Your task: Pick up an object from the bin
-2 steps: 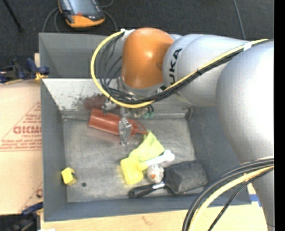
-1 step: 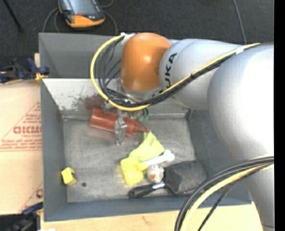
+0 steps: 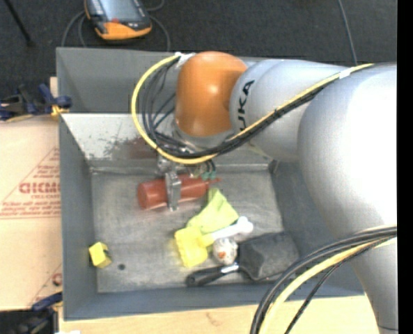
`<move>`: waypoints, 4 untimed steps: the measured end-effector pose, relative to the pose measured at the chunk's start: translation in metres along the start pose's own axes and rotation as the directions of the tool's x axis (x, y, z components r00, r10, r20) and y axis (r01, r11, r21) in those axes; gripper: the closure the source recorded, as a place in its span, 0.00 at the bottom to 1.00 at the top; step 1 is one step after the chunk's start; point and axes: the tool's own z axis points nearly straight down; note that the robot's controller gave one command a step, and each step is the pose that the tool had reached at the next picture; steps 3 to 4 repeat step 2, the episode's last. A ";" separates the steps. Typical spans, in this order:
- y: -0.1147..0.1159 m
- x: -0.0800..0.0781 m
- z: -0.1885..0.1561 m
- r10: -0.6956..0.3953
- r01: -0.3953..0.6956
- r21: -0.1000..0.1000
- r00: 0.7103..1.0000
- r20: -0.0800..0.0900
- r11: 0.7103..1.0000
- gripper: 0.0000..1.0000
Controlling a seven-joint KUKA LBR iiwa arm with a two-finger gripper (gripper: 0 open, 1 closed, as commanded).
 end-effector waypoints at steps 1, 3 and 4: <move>0.000 0.000 0.000 0.001 -0.001 0.000 1.000 0.000 1.000 1.00; 0.038 0.001 -0.165 -0.058 0.058 0.001 0.998 0.001 0.998 1.00; 0.038 0.001 -0.165 -0.058 0.058 0.001 0.998 0.001 0.998 1.00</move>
Offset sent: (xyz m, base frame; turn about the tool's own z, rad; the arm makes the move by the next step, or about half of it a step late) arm -0.0129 0.0376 0.1616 -0.0594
